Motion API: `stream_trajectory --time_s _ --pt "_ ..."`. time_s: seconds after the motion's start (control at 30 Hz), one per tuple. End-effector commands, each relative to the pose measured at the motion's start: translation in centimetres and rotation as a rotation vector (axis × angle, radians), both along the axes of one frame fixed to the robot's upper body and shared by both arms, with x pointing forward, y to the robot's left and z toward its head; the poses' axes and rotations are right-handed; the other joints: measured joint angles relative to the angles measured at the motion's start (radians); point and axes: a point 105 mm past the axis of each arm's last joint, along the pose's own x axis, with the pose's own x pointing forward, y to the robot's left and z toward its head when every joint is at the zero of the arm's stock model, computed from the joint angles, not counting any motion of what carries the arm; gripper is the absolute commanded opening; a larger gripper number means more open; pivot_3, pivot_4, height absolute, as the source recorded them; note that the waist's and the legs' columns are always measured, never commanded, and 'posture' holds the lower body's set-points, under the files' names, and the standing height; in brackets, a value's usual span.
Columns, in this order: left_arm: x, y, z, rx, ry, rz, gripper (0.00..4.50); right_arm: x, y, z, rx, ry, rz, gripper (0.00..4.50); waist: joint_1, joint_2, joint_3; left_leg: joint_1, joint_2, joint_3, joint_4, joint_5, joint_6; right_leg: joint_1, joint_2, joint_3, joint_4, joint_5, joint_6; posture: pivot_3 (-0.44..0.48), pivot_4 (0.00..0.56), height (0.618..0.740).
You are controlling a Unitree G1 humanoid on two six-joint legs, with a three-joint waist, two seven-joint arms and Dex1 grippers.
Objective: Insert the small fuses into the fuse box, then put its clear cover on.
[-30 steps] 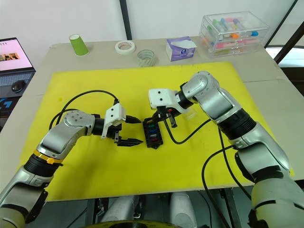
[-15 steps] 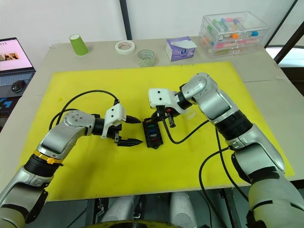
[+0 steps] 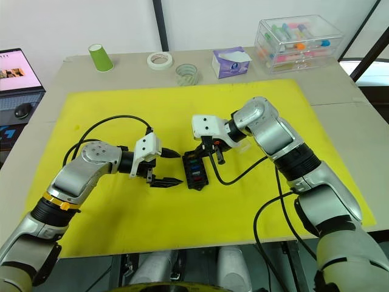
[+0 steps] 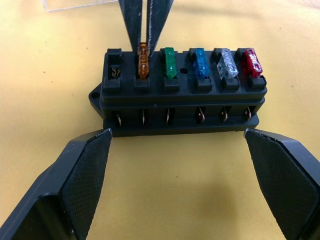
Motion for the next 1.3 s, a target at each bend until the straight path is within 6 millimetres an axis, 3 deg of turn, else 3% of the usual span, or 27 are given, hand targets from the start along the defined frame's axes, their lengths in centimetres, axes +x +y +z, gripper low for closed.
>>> stream_trajectory --time_s 0.03,0.27,0.57,0.83,1.17,1.2,1.27,1.3 --pt "-0.1 -0.2 1.2 -0.020 -0.049 -0.014 4.44 0.2 -0.2 -0.8 -0.019 0.004 -0.008 0.00 0.000 0.000 0.000 0.000 0.000 0.000 0.000 0.000 0.000 0.000 0.000 0.000 0.000 0.000 0.000 0.000 0.150 0.740" --pt "-0.3 -0.3 1.3 -0.018 -0.053 -0.018 4.44 0.1 -0.3 -1.4 -0.051 0.038 -0.014 0.00 -0.001 0.000 0.000 0.001 0.000 0.000 0.000 0.000 0.000 0.001 0.000 0.000 0.000 0.000 0.000 0.000 0.150 0.740" --pt "-0.6 -0.5 0.9 -0.014 -0.049 -0.026 4.44 -0.5 0.5 -0.6 -0.031 0.166 -0.055 0.00 0.000 0.000 -0.001 0.001 0.000 0.000 0.000 0.000 0.000 0.001 0.000 0.000 0.000 0.000 0.000 0.000 0.150 0.740" --pt "-0.7 -0.5 0.6 -0.012 -0.046 -0.028 4.44 -0.6 0.3 -1.7 -0.070 0.121 -0.024 0.00 -0.001 0.000 -0.001 0.001 0.000 0.000 0.000 0.000 0.000 0.001 0.000 0.000 0.000 0.000 0.000 0.000 0.150 0.740" --pt "-0.7 -0.4 0.5 -0.004 -0.045 -0.028 4.44 -0.5 0.5 -1.0 -0.030 0.098 -0.012 0.00 -0.001 0.000 -0.001 0.001 0.000 0.000 0.000 0.000 0.000 0.001 0.000 0.000 0.000 0.000 0.000 0.000 0.150 0.740" --pt "-0.7 -0.4 0.4 -0.002 -0.046 -0.028 4.50 -0.5 0.5 -0.9 -0.026 0.097 -0.012 0.49 -0.002 0.000 -0.001 0.001 0.000 0.000 0.000 0.000 0.000 0.001 0.000 0.000 0.000 0.000 0.000 0.000 0.150 0.740" --pt "-0.7 -0.3 0.4 0.000 -0.045 -0.029 4.50 -0.5 0.7 -0.5 -0.014 0.089 -0.014 0.97 -0.001 0.000 -0.001 0.001 0.000 0.000 0.000 0.000 0.000 0.001 0.000 0.000 0.000 0.000 0.000 0.000 0.150 0.740" --pt "-0.7 -0.3 0.4 0.001 -0.045 -0.030 4.50 -0.5 0.7 -0.4 -0.009 0.085 -0.015 0.97 0.000 0.000 -0.001 0.001 0.000 0.000 0.000 0.000 0.000 0.001 0.000 0.000 0.000 0.000 0.000 0.000 0.150 0.740"
